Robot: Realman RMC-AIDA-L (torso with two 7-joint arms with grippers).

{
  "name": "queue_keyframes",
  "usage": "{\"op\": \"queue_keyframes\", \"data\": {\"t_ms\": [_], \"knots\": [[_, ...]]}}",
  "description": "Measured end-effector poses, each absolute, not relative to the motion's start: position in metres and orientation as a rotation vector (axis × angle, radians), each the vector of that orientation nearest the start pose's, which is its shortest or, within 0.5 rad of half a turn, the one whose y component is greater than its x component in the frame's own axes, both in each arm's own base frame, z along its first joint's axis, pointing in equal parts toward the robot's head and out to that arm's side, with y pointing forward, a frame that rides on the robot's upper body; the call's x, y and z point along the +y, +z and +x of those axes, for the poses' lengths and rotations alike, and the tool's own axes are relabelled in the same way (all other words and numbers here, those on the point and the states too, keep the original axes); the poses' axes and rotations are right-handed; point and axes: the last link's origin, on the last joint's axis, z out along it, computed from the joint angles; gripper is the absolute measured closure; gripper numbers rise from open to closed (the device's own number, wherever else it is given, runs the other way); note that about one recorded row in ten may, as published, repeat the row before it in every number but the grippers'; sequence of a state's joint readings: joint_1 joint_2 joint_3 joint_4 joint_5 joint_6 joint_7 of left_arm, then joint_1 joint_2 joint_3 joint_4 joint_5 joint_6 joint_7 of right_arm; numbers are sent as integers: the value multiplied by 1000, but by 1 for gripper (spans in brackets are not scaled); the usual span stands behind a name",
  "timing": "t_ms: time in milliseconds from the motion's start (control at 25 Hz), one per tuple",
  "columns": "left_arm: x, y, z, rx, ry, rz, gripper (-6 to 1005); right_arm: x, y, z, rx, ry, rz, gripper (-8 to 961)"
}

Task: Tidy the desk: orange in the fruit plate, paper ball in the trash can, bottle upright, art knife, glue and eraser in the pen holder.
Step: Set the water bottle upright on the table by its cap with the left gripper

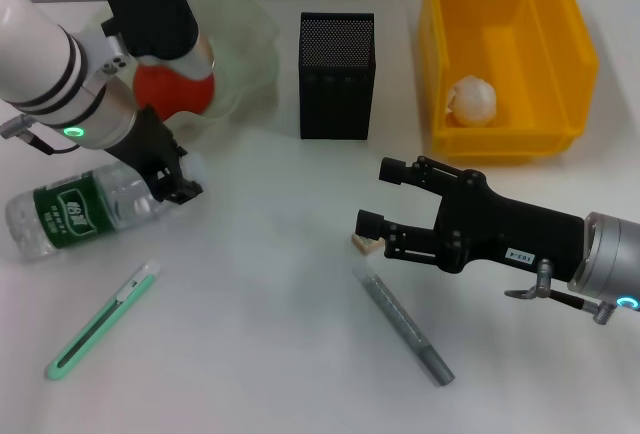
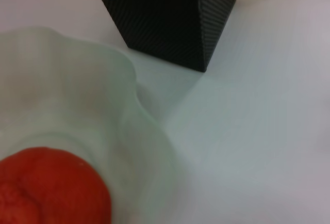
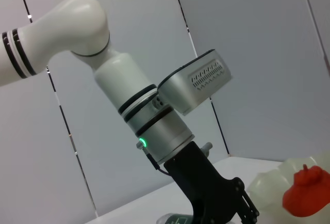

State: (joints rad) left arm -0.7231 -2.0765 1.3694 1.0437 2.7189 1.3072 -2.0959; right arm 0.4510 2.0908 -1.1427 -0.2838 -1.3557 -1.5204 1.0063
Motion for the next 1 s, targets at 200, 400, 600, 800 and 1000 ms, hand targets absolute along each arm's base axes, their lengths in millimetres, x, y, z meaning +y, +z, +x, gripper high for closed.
{"op": "queue_keyframes", "data": {"t_ms": [200, 400, 600, 800, 1000], "knots": [[391, -8, -201, -341, 583, -2676, 564, 281, -64, 253, 598, 1113, -2612, 125], [384, 5, -194, -333, 487, -2673, 564, 283, -64, 251, 593, 1117, -2612, 125], [376, 20, -195, -375, 307, -2696, 564, 286, -63, 248, 579, 1120, -2617, 125], [370, 36, -203, -428, 134, -2690, 564, 288, -64, 247, 575, 1115, -2618, 124], [365, 47, -206, -443, -12, -2684, 565, 290, -64, 246, 573, 1113, -2620, 124]]}}
